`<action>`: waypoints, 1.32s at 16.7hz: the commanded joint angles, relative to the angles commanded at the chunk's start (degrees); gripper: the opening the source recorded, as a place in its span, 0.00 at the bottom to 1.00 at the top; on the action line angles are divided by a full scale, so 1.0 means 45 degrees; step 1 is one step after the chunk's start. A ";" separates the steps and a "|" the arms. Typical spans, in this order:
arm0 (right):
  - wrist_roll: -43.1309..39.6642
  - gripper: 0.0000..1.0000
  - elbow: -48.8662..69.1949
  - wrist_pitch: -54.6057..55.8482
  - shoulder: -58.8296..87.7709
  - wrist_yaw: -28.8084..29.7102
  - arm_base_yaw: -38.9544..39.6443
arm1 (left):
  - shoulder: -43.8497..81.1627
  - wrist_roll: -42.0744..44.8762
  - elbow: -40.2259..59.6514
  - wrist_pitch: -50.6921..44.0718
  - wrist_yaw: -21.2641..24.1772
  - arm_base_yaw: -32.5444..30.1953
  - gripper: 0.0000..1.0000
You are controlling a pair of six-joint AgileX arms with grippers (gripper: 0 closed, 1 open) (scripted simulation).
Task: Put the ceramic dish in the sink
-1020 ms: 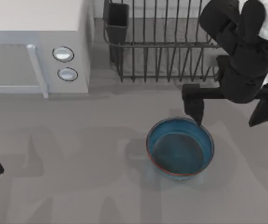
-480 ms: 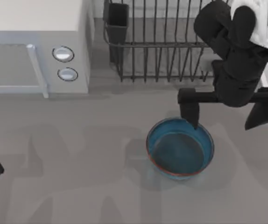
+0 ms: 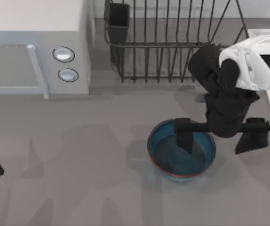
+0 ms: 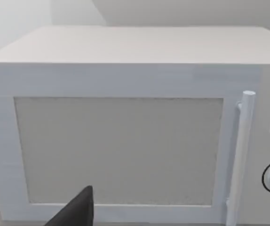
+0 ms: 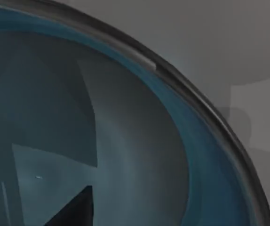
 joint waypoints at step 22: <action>0.0003 0.00 -0.0120 0.0134 0.0043 0.0000 0.0004 | 0.0000 0.0000 0.0000 0.0000 0.0000 0.0000 1.00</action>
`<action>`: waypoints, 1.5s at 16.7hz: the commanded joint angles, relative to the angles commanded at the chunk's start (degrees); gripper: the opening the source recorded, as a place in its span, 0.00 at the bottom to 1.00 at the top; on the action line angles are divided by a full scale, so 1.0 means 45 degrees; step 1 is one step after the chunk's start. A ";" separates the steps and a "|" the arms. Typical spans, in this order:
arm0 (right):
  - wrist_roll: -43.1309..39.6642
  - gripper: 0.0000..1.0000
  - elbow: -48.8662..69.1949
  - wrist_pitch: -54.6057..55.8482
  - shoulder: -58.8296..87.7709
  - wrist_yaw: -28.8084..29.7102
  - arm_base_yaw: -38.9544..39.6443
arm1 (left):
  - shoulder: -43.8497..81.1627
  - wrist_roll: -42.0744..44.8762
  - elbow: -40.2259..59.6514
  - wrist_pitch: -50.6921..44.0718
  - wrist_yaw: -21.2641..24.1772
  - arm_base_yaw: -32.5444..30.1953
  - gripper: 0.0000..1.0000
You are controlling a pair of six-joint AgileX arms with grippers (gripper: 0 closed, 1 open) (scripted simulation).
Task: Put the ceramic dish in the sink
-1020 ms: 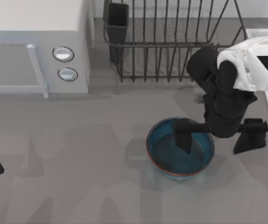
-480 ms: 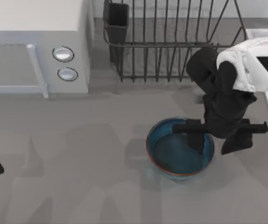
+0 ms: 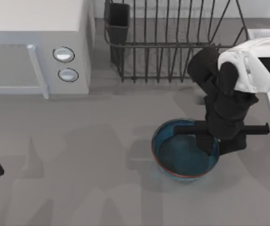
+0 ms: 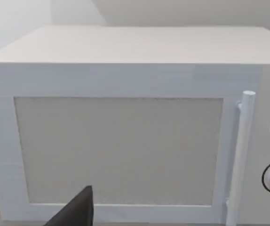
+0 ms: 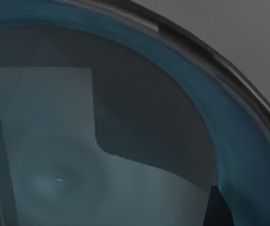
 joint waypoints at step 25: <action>-0.0101 0.00 0.5890 -0.7122 -0.1285 -0.0064 -0.0076 | 0.0000 0.0000 0.0000 0.0000 0.0000 0.0000 1.00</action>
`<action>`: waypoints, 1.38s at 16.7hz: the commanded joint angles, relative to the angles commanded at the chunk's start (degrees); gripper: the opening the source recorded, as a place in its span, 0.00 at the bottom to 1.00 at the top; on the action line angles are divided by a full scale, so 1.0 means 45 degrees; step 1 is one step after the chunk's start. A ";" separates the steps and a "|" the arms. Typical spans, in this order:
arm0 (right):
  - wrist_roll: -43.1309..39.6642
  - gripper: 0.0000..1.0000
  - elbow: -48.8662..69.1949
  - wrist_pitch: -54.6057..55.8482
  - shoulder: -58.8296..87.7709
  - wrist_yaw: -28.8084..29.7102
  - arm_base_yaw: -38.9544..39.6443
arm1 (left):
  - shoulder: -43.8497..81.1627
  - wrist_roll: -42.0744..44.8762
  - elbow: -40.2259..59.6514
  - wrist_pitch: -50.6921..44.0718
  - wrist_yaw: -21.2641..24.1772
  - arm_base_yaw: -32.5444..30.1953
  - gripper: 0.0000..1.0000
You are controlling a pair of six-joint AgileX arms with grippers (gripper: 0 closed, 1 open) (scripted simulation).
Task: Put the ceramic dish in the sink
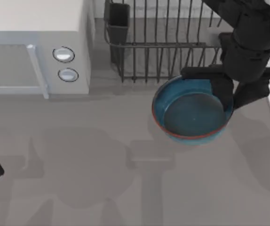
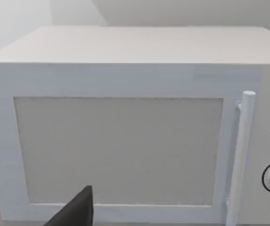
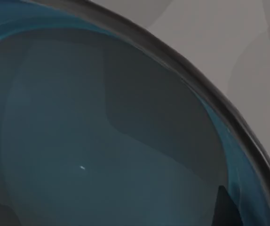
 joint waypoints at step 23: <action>-0.5430 0.00 -1.3452 2.5901 -0.3755 -0.5948 -1.0668 | 0.0000 0.0000 0.0000 0.0000 0.0000 0.0000 1.00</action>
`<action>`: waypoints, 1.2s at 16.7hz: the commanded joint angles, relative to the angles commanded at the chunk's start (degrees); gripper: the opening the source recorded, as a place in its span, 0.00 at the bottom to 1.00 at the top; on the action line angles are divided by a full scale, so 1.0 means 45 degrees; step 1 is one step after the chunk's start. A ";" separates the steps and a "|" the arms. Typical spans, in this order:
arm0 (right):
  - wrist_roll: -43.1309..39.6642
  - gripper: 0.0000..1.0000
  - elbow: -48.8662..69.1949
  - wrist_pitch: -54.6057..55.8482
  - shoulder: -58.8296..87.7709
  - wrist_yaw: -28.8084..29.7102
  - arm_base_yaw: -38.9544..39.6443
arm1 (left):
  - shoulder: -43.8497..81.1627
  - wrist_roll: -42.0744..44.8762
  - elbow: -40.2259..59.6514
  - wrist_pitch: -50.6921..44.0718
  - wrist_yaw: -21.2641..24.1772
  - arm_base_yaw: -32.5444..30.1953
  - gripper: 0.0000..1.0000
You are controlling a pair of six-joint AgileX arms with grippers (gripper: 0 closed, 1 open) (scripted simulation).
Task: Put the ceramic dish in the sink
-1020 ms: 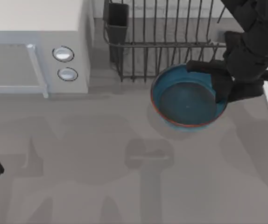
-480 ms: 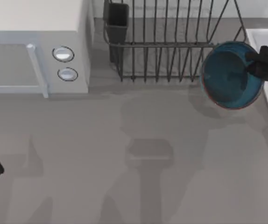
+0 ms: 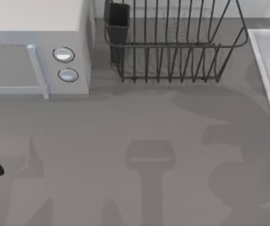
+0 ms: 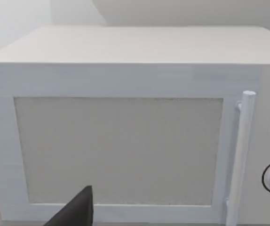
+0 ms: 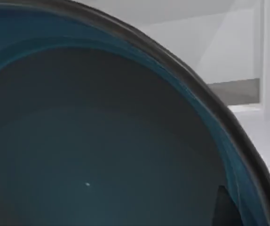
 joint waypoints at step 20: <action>-0.1000 0.00 -0.1526 0.6764 0.1574 -0.0461 -0.2521 | 0.0000 0.0000 0.0000 0.0000 0.0000 0.0000 1.00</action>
